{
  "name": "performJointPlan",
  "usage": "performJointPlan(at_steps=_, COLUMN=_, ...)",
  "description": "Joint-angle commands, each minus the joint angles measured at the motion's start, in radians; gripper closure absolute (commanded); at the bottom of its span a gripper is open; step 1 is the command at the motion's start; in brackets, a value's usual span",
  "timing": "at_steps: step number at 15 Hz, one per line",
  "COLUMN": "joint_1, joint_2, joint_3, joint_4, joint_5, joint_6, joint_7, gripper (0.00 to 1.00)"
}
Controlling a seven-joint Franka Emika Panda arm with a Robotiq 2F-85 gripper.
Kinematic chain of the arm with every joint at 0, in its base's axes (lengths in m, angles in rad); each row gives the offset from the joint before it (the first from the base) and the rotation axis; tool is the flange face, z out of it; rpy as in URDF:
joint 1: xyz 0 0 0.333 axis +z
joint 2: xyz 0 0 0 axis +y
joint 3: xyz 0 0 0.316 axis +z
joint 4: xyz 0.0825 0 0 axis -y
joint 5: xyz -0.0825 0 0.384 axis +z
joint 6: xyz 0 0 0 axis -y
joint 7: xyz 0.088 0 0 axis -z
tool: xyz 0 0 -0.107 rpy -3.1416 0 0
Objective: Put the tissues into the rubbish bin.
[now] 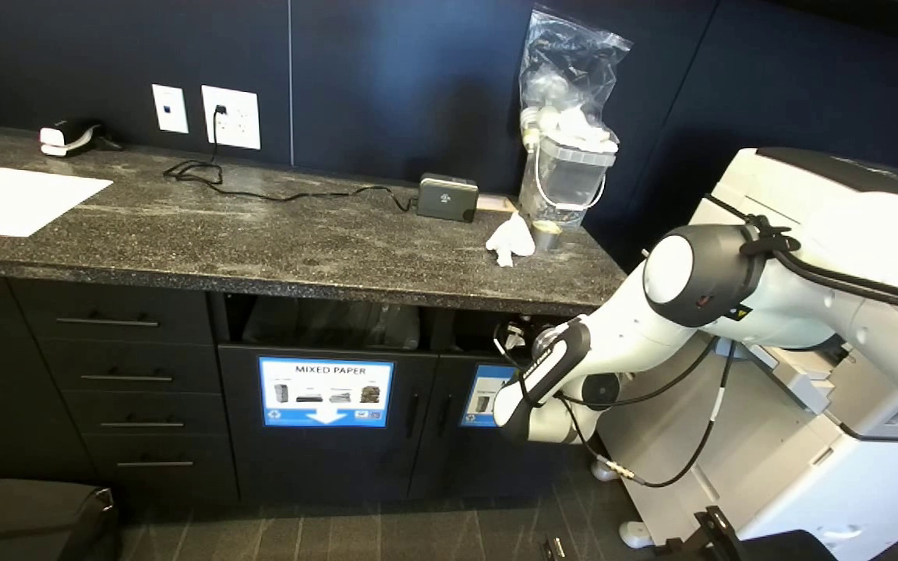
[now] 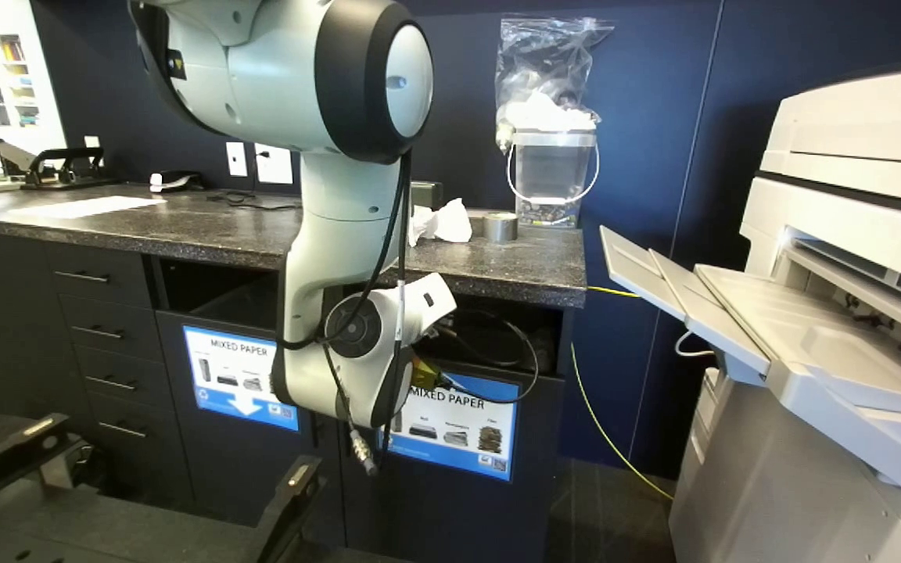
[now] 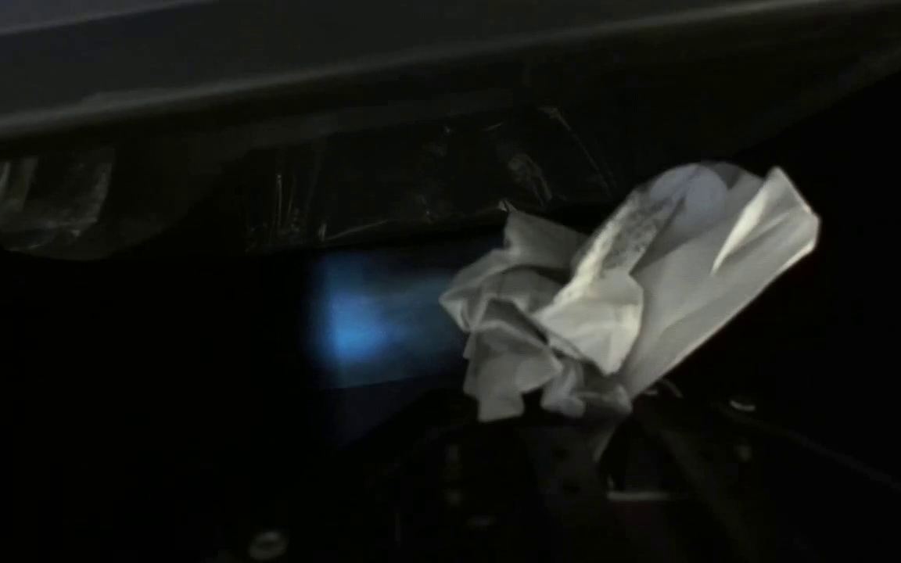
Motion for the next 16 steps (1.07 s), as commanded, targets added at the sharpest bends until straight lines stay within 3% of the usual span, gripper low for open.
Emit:
performJointPlan(at_steps=1, joint_1=0.033, joint_2=0.0, joint_3=-0.029, joint_4=-0.03, joint_5=0.015, joint_6=0.031, joint_7=0.043, gripper=0.86)
performJointPlan(at_steps=12, joint_1=0.07, joint_2=0.0, joint_3=-0.02, joint_4=-0.049, joint_5=0.036, joint_6=0.037, joint_7=0.059, gripper=0.88)
performJointPlan(at_steps=16, joint_1=0.093, joint_2=0.0, joint_3=-0.017, joint_4=-0.035, joint_5=0.096, joint_6=0.031, joint_7=0.041, gripper=0.9)
